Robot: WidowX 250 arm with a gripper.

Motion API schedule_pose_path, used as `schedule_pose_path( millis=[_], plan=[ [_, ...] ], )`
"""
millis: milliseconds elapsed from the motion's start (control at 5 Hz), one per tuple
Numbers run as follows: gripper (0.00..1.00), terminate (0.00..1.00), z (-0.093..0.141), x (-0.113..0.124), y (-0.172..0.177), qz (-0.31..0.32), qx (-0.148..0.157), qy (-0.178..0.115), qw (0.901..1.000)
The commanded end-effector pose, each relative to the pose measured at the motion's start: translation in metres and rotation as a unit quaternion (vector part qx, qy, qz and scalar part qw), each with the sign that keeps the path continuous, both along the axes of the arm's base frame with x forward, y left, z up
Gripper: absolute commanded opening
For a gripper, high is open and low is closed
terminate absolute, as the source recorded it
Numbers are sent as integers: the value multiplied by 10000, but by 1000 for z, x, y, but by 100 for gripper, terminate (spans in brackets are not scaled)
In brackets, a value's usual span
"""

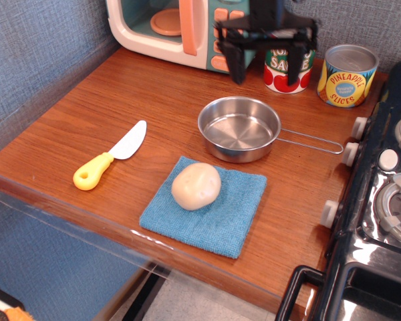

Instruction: Place the pot in front of the blue towel.

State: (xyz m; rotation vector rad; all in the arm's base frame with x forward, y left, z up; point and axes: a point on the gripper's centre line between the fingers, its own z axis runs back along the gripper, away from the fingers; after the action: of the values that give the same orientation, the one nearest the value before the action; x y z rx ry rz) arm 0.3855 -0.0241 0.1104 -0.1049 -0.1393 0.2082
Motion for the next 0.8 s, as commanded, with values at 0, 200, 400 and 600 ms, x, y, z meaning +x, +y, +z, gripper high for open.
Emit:
schedule_pose_path(
  millis=[0, 200, 400, 600],
  plan=[
    [100, 0, 20, -27, 55, -1002, 604, -307, 9927],
    [100, 0, 16, -34, 72, -1113, 837, -369, 9896],
    [100, 0, 13, -34, 79, -1083, 849, -423, 9896],
    [100, 0, 5, -28, 84, -1172, 761, -238, 9899]
  ],
)
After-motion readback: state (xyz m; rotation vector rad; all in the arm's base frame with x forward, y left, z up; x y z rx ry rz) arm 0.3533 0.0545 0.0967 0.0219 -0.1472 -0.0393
